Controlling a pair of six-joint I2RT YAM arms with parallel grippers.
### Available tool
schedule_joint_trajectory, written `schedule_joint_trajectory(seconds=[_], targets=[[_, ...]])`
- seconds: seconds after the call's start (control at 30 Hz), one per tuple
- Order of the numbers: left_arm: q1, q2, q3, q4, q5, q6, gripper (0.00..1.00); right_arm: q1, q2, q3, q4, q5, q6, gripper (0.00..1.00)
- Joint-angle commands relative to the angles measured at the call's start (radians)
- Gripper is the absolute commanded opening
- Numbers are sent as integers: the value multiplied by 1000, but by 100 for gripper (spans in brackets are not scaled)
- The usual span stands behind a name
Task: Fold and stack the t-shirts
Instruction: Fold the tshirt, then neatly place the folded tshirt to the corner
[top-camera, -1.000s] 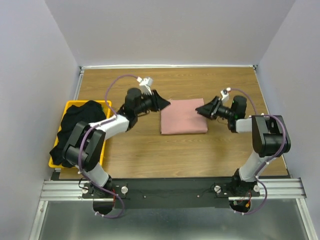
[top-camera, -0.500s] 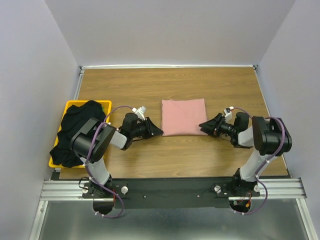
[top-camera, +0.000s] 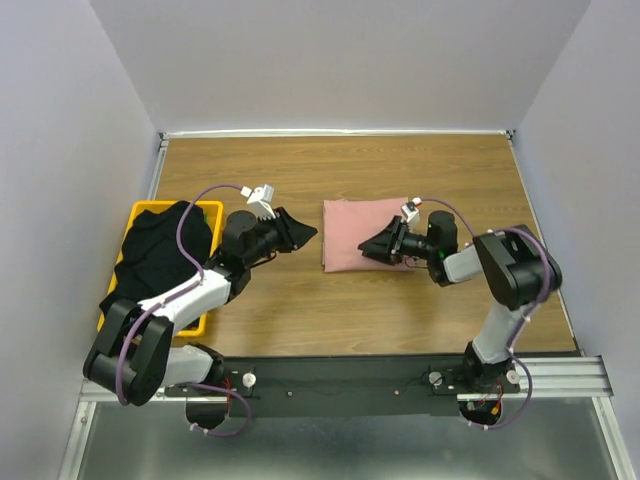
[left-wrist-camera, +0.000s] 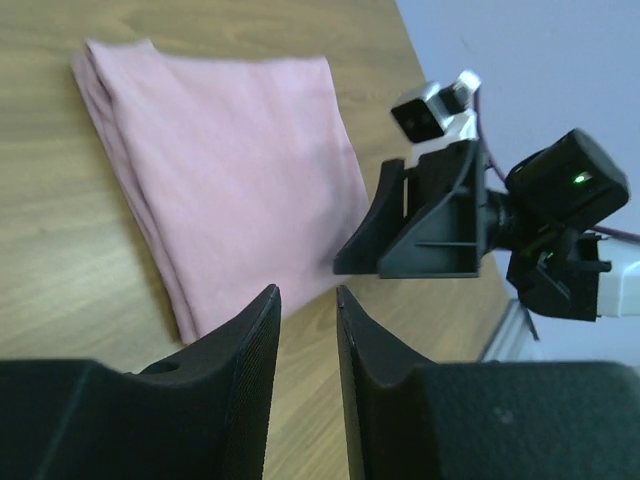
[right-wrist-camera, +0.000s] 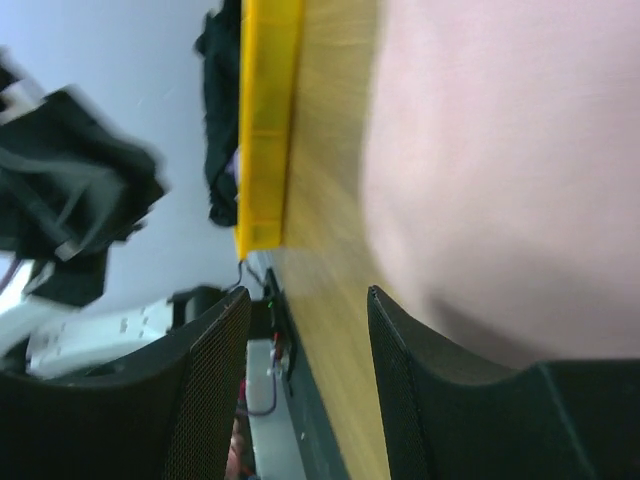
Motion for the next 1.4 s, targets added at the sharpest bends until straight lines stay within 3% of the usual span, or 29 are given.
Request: schedule_joint_trajectory(seconds=[0.0,0.17,0.37,0.47,0.5,0.6,0.8,1.13,1.37], targets=[[1,-59,26,-175,-129,106,37,2,186,1,90,108,50,58],[1,-105,31,-229,-177,164,37,-1,243,-19,90,158,81,56],[2,-125,58,-287,-218,216,39,-21,10,29,-70,158,3,56],[1,-133,81,-327,-234,218,43,-35,-125,117,-329,189,-162,57],[-1,-131,90,-337,-235,216,45,-35,-159,154,-526,251,-221,57],[-16,-64,141,-421,-249,219,55,-37,-280,253,-835,463,-465,57],[-94,91,253,-488,-289,230,70,-35,-442,319,-1156,828,-602,66],[-170,433,530,-674,-350,282,60,-37,-553,277,-1232,870,-623,72],[-171,594,676,-758,-438,305,57,-37,-627,240,-1261,887,-657,86]])
